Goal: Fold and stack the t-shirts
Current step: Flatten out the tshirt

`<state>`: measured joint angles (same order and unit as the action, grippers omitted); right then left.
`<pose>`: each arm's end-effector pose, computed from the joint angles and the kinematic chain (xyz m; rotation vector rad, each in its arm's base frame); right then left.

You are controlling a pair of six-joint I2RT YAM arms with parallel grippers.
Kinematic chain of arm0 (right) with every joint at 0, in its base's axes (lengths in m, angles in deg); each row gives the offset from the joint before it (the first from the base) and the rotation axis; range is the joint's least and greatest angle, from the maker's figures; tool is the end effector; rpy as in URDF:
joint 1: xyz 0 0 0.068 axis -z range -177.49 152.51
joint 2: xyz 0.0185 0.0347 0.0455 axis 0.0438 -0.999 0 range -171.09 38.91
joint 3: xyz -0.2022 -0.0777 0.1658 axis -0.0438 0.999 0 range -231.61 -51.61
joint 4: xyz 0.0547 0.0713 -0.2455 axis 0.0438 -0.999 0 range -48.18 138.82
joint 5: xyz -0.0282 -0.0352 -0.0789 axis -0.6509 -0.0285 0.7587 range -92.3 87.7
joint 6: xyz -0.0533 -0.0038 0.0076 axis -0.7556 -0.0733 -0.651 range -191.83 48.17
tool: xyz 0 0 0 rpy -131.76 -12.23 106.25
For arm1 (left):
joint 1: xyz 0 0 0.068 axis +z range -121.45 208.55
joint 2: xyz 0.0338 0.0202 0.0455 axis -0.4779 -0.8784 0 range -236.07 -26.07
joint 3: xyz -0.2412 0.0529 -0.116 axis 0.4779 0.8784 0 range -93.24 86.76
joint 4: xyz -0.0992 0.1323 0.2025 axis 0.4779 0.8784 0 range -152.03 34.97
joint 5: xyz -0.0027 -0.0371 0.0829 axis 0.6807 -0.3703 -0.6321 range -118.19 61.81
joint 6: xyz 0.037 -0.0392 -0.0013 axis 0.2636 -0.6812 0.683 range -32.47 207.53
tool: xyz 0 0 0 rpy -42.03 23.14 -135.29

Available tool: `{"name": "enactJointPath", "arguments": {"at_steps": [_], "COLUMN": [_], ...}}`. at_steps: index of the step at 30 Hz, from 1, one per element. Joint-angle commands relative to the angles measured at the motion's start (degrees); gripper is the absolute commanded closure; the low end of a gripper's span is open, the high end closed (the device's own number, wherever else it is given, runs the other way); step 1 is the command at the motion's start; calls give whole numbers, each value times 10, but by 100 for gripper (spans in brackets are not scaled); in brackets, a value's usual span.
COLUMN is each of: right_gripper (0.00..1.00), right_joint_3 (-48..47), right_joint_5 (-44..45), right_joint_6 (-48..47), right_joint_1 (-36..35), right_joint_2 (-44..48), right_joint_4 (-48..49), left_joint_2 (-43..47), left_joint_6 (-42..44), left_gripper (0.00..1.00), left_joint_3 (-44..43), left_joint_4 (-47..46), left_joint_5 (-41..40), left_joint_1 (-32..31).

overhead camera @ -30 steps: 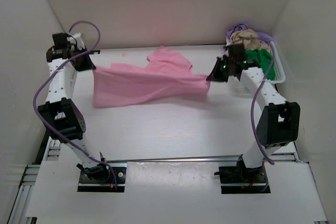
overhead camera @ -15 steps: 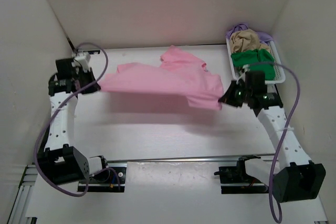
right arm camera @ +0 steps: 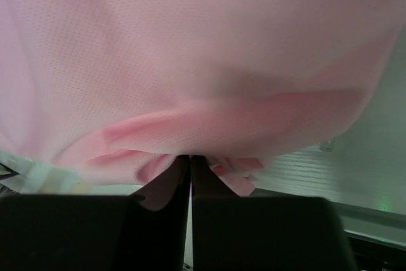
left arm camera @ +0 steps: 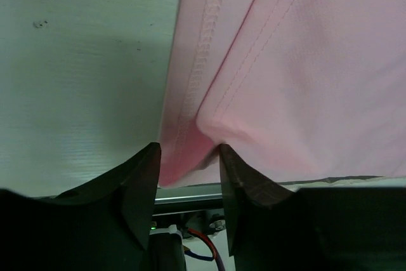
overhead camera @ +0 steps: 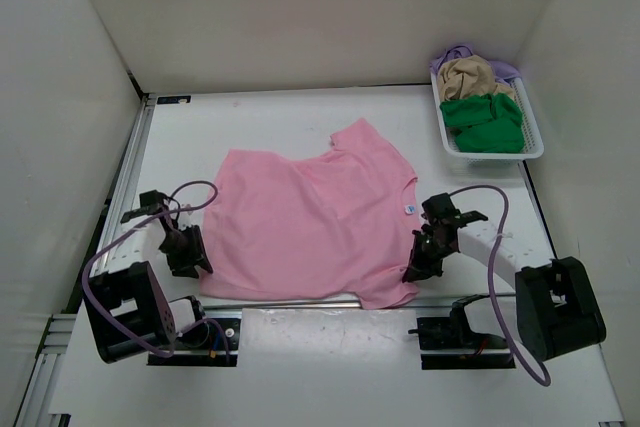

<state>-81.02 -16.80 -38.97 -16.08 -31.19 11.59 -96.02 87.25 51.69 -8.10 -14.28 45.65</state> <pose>0.1655 0.0650 0.1415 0.3350 3.0053 0.4852 0.1622 0.0410 0.1622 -0.4591 3.0295 -0.3652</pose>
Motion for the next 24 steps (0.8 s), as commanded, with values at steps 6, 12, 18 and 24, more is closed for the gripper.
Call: {"name": "enactJointPath", "arguments": {"at_steps": [6, 12, 18, 24], "right_gripper": [100, 100, 100, 100], "right_joint_3": [-16, -11, -11, -11], "right_joint_5": [10, 23, 41, 41], "right_joint_6": [5, 0, -5, -5], "right_joint_1": [-13, -13, -13, -13], "right_joint_2": [8, 13, 35, 35], "right_joint_4": [19, 14, 3, -2], "left_joint_2": [-5, -70, -97, -115], "left_joint_6": [3, 3, 3, 3], "left_gripper": [46, 51, 52, 53], "left_joint_3": [-64, -71, -53, -53], "left_joint_4": [21, 43, 43, 22], "left_joint_5": [36, 50, 50, 70], "left_joint_1": [3, -2, -2, -16]}}
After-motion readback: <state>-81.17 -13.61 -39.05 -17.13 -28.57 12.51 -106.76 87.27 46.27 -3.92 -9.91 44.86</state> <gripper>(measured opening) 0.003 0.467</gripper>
